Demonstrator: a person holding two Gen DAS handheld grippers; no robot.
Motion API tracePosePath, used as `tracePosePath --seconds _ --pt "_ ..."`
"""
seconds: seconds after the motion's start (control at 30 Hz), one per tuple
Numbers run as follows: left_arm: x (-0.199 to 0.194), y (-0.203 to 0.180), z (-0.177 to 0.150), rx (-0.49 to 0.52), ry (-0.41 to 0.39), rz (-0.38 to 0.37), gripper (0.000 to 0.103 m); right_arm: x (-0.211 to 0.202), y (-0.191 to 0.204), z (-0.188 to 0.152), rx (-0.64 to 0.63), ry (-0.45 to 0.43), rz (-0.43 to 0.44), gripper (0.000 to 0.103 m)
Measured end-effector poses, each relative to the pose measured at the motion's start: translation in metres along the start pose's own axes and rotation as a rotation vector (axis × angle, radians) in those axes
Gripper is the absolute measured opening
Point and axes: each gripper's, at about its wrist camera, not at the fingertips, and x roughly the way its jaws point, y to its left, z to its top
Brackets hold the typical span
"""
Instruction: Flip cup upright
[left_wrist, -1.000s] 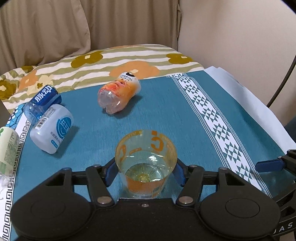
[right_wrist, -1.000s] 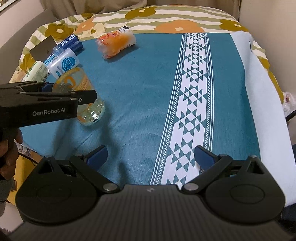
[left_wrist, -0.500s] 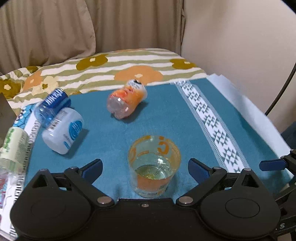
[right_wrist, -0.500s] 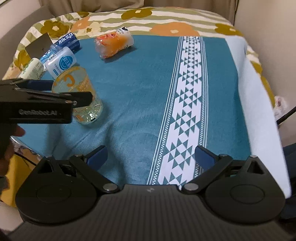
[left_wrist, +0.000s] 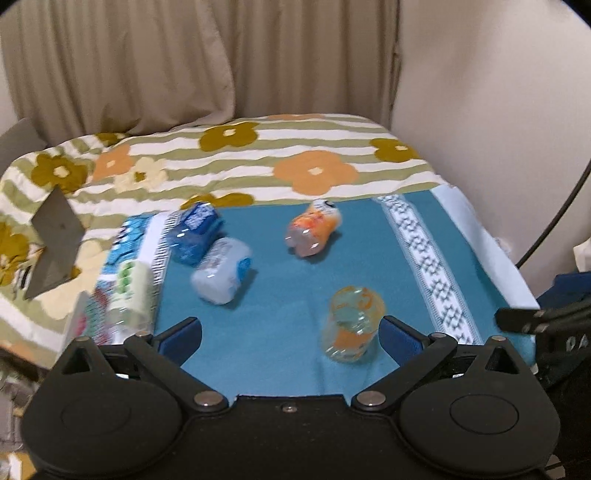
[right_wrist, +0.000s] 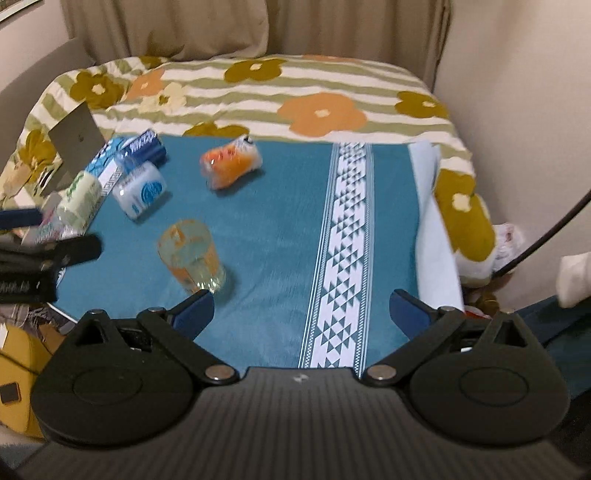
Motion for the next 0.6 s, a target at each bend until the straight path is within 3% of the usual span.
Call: tracePosePath --seconds 0.23,0.6 --pt "-0.016 0.021 -0.015 -0.052 0.003 0.044 0.103 -0.014 0.014 -0.004 0.041 -0.019 -0.038 0.103" --pt "-0.025 0.031 -0.022 -0.036 -0.016 0.046 0.103 -0.020 0.029 -0.014 0.073 -0.036 -0.070 0.103"
